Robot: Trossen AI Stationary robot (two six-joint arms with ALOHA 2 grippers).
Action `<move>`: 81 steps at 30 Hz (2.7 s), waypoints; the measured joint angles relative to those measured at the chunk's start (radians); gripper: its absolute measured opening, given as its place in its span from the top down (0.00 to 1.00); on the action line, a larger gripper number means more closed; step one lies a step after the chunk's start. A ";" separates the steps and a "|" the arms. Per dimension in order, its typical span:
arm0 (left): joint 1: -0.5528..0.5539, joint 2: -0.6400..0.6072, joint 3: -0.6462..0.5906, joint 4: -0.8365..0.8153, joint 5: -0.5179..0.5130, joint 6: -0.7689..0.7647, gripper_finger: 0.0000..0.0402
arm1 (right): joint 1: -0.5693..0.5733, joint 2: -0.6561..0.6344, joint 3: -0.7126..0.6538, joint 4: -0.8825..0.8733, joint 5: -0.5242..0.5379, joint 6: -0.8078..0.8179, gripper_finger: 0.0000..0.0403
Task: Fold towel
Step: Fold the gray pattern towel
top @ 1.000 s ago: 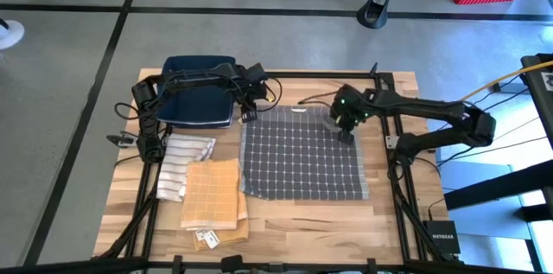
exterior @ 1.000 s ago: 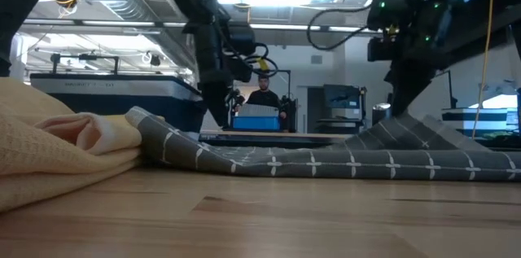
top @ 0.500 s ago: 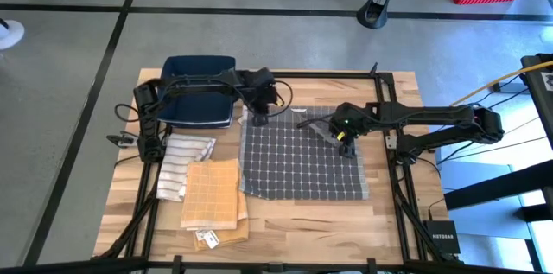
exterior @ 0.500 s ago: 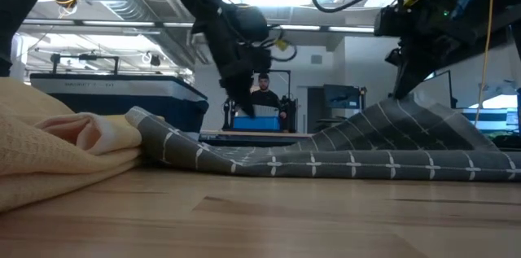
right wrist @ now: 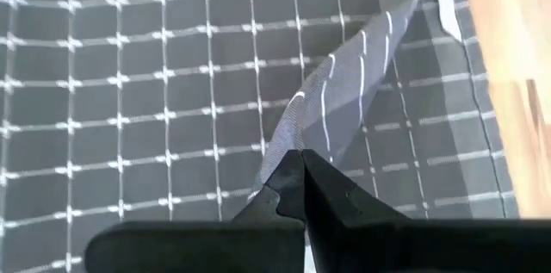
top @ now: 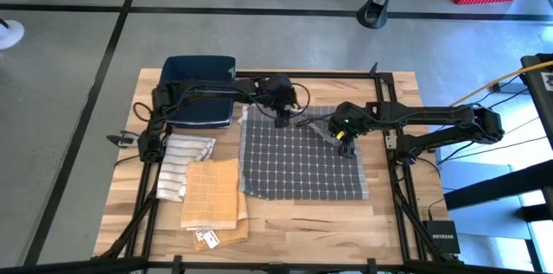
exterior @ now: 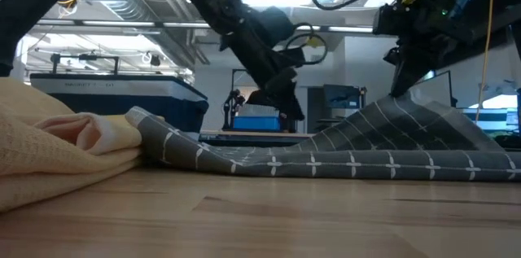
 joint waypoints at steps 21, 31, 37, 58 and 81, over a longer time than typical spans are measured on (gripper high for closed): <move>-0.025 0.102 0.101 -0.011 0.024 0.185 0.47 | 0.001 -0.103 0.051 0.056 -0.091 -0.025 1.00; -0.021 0.083 0.101 -0.200 0.007 0.182 0.62 | 0.001 -0.154 0.124 -0.049 -0.015 -0.029 1.00; 0.001 0.075 0.101 -0.360 -0.013 0.145 0.73 | 0.001 -0.205 0.124 -0.051 -0.013 -0.029 1.00; 0.086 0.069 0.112 -0.838 -0.060 0.057 0.79 | 0.000 -0.293 0.124 -0.156 0.041 -0.026 1.00; 0.035 -0.070 0.112 -0.852 -0.254 -0.005 0.98 | -0.001 -0.281 0.037 -0.214 0.410 0.138 1.00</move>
